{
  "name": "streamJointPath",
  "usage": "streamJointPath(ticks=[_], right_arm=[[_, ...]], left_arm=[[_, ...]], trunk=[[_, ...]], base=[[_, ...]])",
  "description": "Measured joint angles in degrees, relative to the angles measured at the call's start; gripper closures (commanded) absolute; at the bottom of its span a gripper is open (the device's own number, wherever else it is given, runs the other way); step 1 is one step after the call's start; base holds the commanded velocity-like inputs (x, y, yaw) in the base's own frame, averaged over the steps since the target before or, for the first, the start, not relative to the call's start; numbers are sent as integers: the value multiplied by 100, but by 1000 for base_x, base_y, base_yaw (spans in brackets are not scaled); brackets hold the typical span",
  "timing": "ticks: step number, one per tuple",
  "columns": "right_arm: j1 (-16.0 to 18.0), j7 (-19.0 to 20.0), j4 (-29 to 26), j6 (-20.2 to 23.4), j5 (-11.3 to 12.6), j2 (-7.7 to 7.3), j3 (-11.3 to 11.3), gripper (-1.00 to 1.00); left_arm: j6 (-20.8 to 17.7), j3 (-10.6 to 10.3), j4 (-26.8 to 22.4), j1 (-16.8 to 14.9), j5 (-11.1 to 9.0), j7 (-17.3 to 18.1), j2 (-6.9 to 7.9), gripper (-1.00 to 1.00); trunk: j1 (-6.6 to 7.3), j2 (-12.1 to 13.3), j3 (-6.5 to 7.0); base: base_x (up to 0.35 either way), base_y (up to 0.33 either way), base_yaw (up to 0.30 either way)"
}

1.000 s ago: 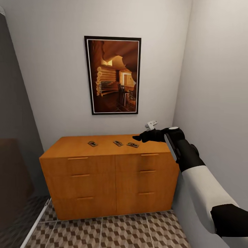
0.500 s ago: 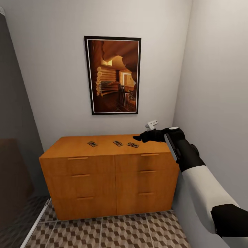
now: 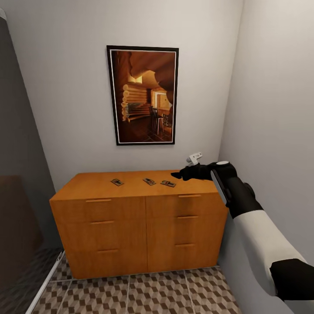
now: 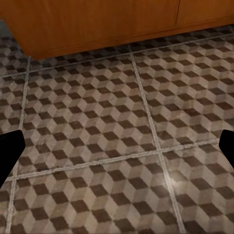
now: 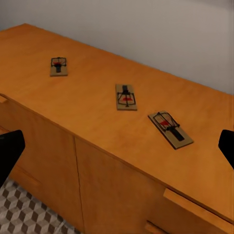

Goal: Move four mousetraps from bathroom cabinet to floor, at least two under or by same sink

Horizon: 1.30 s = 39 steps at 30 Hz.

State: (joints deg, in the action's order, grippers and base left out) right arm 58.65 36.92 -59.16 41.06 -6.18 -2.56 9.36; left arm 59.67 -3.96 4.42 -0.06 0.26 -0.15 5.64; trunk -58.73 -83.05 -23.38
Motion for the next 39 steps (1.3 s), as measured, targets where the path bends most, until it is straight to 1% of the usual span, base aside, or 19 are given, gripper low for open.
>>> streamJointPath(ticks=[4,8,27,31,35,39], right_arm=[[-16,6,1,-228,3,-6,0,-100],[-21,26,0,-332,8,-11,-1,-100],[-118,72,16,-419,8,-22,-3,-100],[-130,164,16,-421,10,-23,-1,-100],[-141,373,17,-421,11,-23,0,-100],[-170,449,17,-423,7,-23,-5,-100]], left_arm=[[-7,-3,0,0,1,0,5,-100],[-10,-5,0,0,1,0,2,-100],[-9,-4,0,0,1,0,-2,-100],[-10,-3,-1,0,1,0,-2,-100],[-9,-5,0,0,1,0,-2,-100],[-7,-6,0,0,1,0,-2,-100]], trunk=[[0,0,0],[0,0,0],[0,0,0],[0,0,0],[0,0,0],[0,0,0]], base=[[0,0,0],[0,0,0],[0,0,0],[0,0,0],[0,0,0],[0,0,0]])
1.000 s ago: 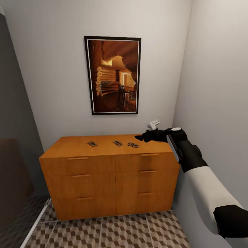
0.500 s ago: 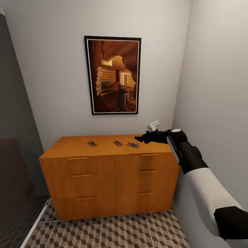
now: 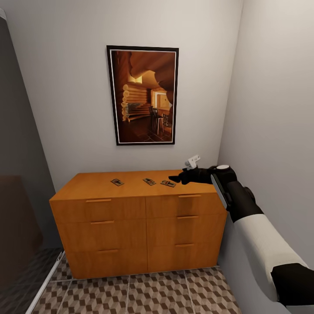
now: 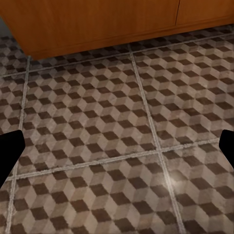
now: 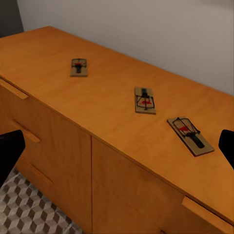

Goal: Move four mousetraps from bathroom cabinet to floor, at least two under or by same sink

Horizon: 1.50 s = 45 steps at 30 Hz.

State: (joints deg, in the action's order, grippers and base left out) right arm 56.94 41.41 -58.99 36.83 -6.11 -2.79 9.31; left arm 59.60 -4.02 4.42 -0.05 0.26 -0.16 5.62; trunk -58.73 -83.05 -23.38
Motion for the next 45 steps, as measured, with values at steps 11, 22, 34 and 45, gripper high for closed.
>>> streamJointPath(ticks=[11,22,34,45], right_arm=[[-19,37,53,-3,-5,0,-2,-100],[-21,37,193,-6,-11,-10,-4,-100],[-21,37,235,-10,-16,-139,-12,-100],[-21,37,237,-14,-6,-141,-5,-100]], left_arm=[[1,0,0,0,0,0,-5,-100],[4,0,0,0,1,10,-8,-100],[6,25,-8,0,-12,-5,56,-100],[5,18,-9,0,-18,-8,19,-100]], trunk=[[0,0,0],[0,0,0],[0,0,0],[0,0,0]], base=[[0,0,0],[0,0,0],[0,0,0],[0,0,0]])
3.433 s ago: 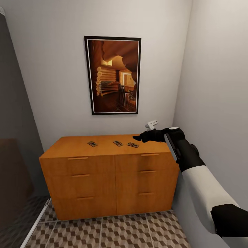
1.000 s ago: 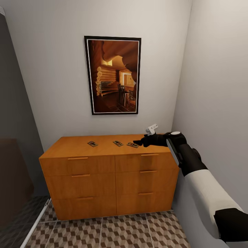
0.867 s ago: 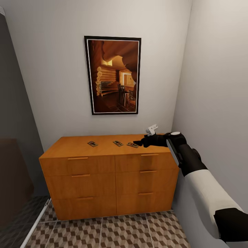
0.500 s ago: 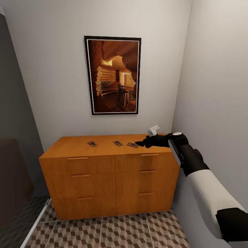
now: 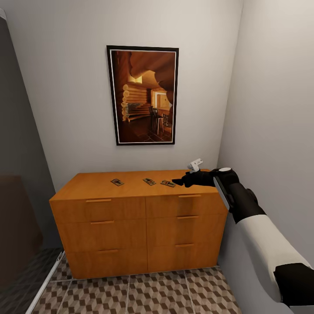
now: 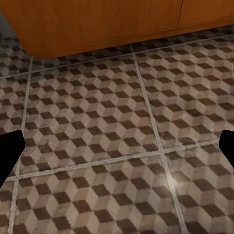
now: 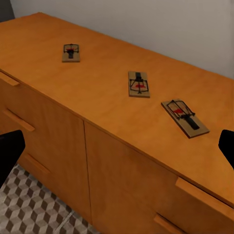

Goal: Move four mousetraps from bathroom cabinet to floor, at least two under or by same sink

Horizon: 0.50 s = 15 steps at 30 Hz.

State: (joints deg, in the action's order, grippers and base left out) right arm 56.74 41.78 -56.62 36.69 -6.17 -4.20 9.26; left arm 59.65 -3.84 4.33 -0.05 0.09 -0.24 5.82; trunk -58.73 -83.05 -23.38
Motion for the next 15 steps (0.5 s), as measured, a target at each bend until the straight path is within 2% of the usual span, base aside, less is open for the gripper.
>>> streamJointPath(ticks=[15], right_arm=[[0,0,58,-1,-2,-6,-3,-100]], left_arm=[[6,-2,0,0,-1,0,-25,-100]], trunk=[[0,0,0]], base=[[0,0,0]])
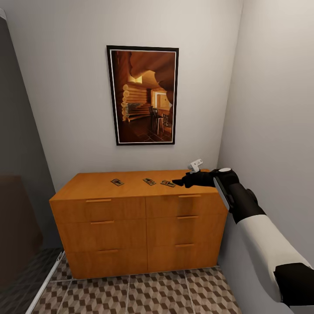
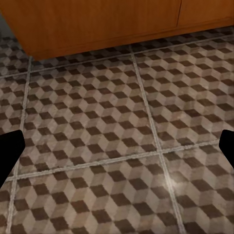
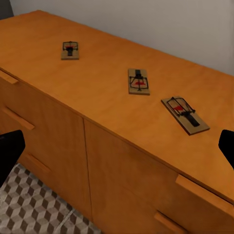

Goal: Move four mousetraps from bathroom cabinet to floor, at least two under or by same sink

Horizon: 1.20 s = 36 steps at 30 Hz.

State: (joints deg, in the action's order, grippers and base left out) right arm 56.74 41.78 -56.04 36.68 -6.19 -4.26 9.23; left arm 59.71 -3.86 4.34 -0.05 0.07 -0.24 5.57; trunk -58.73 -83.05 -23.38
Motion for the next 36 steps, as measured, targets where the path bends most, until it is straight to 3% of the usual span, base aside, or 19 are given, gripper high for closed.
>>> streamJointPath(ticks=[36], right_arm=[[0,-4,219,-252,-5,6,2,-100]], left_arm=[[-6,0,8,0,1,6,-96,-100]], trunk=[[0,0,0]], base=[[0,0,0]])
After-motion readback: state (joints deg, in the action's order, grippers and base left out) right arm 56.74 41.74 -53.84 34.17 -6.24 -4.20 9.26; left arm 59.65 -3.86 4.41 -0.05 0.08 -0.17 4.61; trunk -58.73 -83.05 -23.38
